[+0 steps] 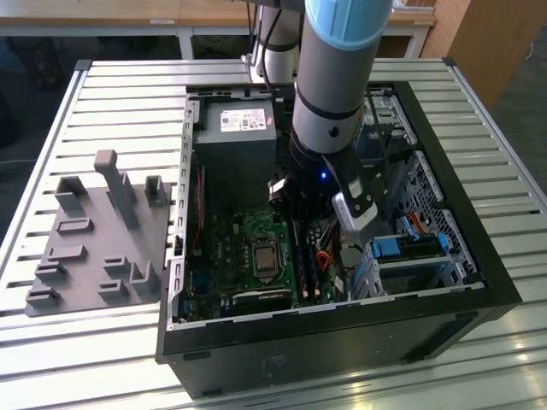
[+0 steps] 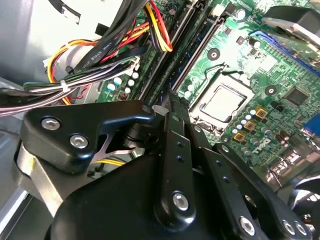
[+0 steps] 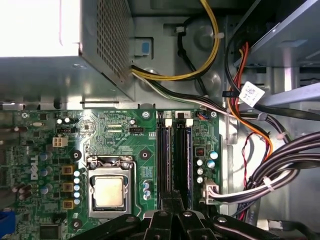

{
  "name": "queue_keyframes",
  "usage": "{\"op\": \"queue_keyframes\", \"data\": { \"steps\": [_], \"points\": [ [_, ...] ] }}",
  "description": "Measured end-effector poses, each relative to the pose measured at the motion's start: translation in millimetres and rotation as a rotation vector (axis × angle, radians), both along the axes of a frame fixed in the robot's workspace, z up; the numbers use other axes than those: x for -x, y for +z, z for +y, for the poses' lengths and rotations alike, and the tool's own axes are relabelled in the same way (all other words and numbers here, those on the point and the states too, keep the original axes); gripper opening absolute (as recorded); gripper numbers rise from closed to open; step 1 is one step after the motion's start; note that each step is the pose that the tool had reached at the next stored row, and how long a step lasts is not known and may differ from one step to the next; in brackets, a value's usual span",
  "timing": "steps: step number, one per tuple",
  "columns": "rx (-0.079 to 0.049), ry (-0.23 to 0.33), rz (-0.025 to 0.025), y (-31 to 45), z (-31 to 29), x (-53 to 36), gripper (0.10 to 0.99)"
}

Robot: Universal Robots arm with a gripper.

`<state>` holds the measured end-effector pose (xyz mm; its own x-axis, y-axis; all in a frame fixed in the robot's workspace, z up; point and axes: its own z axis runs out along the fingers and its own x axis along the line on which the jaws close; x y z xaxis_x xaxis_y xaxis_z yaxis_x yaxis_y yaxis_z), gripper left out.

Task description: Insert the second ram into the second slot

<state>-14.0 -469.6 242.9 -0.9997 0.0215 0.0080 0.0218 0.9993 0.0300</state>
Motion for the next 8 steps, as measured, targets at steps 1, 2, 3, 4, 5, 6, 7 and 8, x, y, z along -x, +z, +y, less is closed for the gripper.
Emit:
{"op": "queue_keyframes", "data": {
  "steps": [1, 2, 3, 4, 5, 6, 7, 8],
  "points": [
    [0.0, 0.0, 0.0, 1.2, 0.0, 0.0, 0.106],
    [0.0, 0.0, -0.0001, 1.9, 0.0, 0.0, 0.106],
    [0.0, 0.0, -0.0001, 2.3, 0.1, 0.0, 0.106],
    [0.0, 0.0, -0.0002, 2.2, 0.1, 0.0, 0.106],
    [0.0, 0.0, -0.0001, 2.5, 0.0, 0.0, 0.106],
    [0.0, 0.0, -0.0001, 2.6, 0.0, 0.0, 0.106],
    [0.0, 0.0, -0.0001, 2.7, 0.0, 0.0, 0.106],
    [0.0, 0.0, -0.0001, 2.7, 0.0, 0.0, 0.106]
  ]
}}
